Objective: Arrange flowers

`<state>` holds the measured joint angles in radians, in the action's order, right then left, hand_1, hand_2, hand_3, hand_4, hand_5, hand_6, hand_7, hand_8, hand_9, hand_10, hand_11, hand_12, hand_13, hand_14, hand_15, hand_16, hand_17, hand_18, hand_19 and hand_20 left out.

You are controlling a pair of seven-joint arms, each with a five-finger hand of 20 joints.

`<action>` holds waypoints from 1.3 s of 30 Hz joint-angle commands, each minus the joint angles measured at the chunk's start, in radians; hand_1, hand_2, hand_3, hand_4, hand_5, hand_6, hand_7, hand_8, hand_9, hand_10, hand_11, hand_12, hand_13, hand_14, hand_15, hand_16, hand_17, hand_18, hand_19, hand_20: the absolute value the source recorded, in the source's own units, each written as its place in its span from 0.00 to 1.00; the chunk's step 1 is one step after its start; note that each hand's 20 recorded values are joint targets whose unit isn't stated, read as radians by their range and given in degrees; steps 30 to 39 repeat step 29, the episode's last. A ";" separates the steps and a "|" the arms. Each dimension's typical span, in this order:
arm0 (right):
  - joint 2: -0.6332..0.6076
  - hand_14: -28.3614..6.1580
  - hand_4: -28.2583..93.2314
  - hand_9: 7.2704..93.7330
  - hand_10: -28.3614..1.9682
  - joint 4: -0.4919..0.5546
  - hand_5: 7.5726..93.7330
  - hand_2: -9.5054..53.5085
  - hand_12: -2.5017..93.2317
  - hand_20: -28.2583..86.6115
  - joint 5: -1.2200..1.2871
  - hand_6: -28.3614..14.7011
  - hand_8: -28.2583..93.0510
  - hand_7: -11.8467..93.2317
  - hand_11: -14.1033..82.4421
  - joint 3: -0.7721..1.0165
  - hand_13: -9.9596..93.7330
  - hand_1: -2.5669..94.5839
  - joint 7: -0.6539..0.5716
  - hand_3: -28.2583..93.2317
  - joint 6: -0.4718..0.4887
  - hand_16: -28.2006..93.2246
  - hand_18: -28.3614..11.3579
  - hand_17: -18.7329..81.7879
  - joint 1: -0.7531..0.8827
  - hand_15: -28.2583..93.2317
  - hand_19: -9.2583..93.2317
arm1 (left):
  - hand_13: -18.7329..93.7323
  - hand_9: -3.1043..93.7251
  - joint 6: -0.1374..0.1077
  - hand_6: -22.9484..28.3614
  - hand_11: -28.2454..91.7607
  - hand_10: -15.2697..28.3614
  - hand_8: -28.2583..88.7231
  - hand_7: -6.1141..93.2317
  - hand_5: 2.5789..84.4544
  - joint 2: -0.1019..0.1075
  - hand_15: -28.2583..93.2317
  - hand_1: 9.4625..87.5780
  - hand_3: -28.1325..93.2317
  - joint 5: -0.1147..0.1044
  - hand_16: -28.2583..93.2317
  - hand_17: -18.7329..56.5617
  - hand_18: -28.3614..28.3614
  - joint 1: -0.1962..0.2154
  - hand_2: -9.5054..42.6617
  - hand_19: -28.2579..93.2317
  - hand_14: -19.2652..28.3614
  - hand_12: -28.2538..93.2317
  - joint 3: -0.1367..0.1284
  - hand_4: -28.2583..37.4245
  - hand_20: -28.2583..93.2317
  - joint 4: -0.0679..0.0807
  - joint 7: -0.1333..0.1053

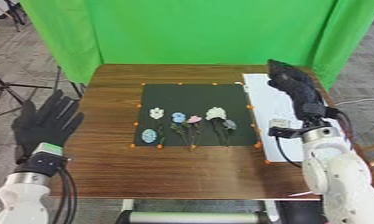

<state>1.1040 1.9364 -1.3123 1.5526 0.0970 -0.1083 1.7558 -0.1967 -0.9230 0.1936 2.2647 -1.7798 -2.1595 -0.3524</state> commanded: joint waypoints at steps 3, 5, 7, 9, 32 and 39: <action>0.031 0.49 0.01 0.38 0.55 0.018 0.42 0.23 0.13 0.42 0.270 0.64 0.12 0.26 0.20 0.018 0.38 0.15 0.012 0.91 0.016 0.34 0.39 0.37 0.028 0.36 0.34 | 0.34 0.34 -0.010 0.54 0.35 0.63 0.16 0.19 0.40 0.012 0.42 0.20 0.81 0.004 0.16 0.20 0.70 0.023 0.35 0.44 0.63 0.29 -0.025 0.00 0.30 -0.002 -0.031; 0.033 0.49 0.01 0.38 0.55 0.027 0.42 0.24 0.13 0.42 0.270 0.64 0.12 0.26 0.20 0.027 0.38 0.15 0.010 0.91 0.019 0.34 0.39 0.37 0.037 0.36 0.34 | 0.32 0.34 -0.012 0.54 0.34 0.62 0.16 0.19 0.40 0.005 0.41 0.20 0.81 0.003 0.16 0.19 0.69 0.022 0.35 0.44 0.60 0.29 -0.025 0.00 0.30 -0.005 -0.026; 0.038 0.49 0.01 0.38 0.55 0.029 0.42 0.24 0.13 0.42 0.269 0.64 0.12 0.26 0.20 0.036 0.38 0.15 0.006 0.91 0.029 0.34 0.39 0.37 0.041 0.36 0.33 | 0.30 0.33 -0.014 0.54 0.34 0.61 0.16 0.18 0.39 0.005 0.39 0.20 0.81 0.003 0.15 0.19 0.68 0.024 0.35 0.43 0.56 0.29 -0.023 0.00 0.30 -0.006 -0.031; 0.039 0.49 0.01 0.38 0.55 0.032 0.42 0.24 0.13 0.42 0.268 0.64 0.13 0.26 0.20 0.040 0.38 0.15 -0.004 0.91 0.029 0.34 0.39 0.37 0.044 0.36 0.33 | 0.29 0.32 -0.010 0.54 0.34 0.60 0.16 0.18 0.39 0.006 0.37 0.20 0.81 0.001 0.15 0.19 0.67 0.019 0.35 0.42 0.54 0.29 -0.020 0.00 0.30 -0.004 -0.032; 0.043 0.47 0.02 0.38 0.55 0.066 0.43 0.26 0.13 0.42 0.282 0.64 0.13 0.26 0.20 0.073 0.39 0.16 -0.016 0.91 0.049 0.35 0.36 0.36 0.094 0.36 0.34 | 0.28 0.28 -0.006 0.53 0.33 0.59 0.16 0.18 0.39 0.009 0.36 0.20 0.81 0.006 0.16 0.19 0.66 0.043 0.35 0.42 0.54 0.29 -0.038 0.00 0.30 -0.016 -0.034; 0.043 0.47 0.02 0.38 0.55 0.066 0.43 0.26 0.13 0.42 0.282 0.64 0.13 0.26 0.20 0.073 0.39 0.16 -0.016 0.91 0.049 0.35 0.36 0.36 0.094 0.36 0.34 | 0.28 0.28 -0.006 0.53 0.33 0.59 0.16 0.18 0.39 0.009 0.36 0.20 0.81 0.006 0.16 0.19 0.66 0.043 0.35 0.42 0.54 0.29 -0.038 0.00 0.30 -0.016 -0.034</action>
